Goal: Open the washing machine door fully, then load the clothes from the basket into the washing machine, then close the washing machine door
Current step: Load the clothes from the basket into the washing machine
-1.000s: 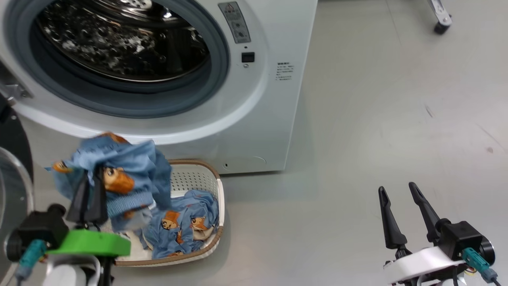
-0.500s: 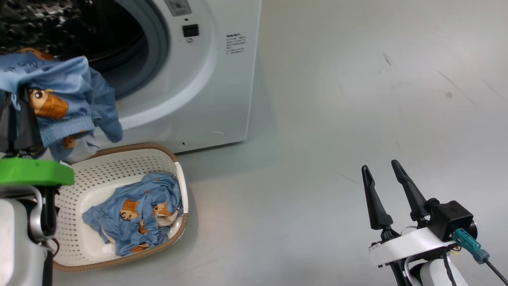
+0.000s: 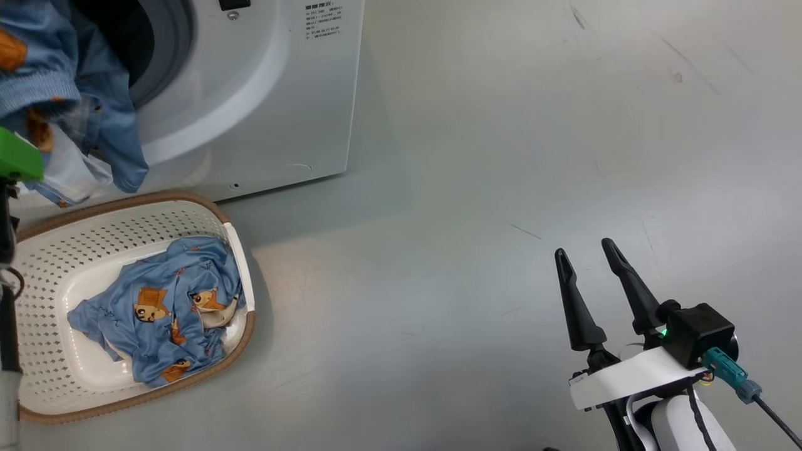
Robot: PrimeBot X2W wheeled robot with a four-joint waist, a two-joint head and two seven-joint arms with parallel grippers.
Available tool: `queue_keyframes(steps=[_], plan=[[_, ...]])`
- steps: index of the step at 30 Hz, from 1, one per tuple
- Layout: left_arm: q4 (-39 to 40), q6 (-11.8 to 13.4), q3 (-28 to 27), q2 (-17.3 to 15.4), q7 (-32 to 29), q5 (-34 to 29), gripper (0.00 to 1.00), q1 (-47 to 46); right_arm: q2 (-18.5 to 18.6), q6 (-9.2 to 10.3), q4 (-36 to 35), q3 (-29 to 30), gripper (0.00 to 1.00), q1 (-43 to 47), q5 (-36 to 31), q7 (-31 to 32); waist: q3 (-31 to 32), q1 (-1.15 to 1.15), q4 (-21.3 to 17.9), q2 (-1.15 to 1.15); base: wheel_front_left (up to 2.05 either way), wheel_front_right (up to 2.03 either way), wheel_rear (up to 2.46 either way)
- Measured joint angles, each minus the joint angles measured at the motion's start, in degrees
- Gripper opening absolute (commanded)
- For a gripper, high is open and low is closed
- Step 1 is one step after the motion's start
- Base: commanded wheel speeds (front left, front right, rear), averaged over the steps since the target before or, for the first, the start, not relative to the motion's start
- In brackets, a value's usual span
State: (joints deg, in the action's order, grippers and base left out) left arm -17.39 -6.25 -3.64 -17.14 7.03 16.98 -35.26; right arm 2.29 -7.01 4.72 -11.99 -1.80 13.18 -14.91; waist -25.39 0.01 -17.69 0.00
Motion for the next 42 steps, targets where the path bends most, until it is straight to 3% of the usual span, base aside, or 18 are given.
queue_keyframes(steps=[8, 14, 25, 42], plan=[[-4.11, 0.40, 0.23, -2.47, -4.00, -1.23, 0.00, -11.17, -0.03, 0.00, -0.04, -1.22, 1.00, -1.27, 0.00, 0.00, -5.45, 0.00, -0.97, 0.00, 0.00, 0.00, 0.00], [-6.65, 0.74, 0.09, -6.98, -6.46, -3.42, 0.00, -18.13, -0.03, 0.00, -0.45, -2.69, 1.00, -2.06, 0.94, 0.00, -9.69, 0.00, -1.59, 0.00, 0.00, 0.00, 0.00], [-10.58, 0.92, -0.13, -9.71, -7.46, -4.55, 0.00, -30.39, -0.09, 0.09, -1.31, -3.68, 1.00, -3.86, 1.53, 0.00, -16.48, 0.00, -3.43, 0.00, 0.00, 0.00, 0.00], [-16.52, 0.89, 2.04, -8.37, 0.31, -5.47, 0.00, -38.71, -0.24, 0.67, -1.42, -4.13, 1.00, -4.22, 3.04, 0.00, -19.72, -0.01, -4.98, 0.00, 0.00, 0.00, 0.00]])
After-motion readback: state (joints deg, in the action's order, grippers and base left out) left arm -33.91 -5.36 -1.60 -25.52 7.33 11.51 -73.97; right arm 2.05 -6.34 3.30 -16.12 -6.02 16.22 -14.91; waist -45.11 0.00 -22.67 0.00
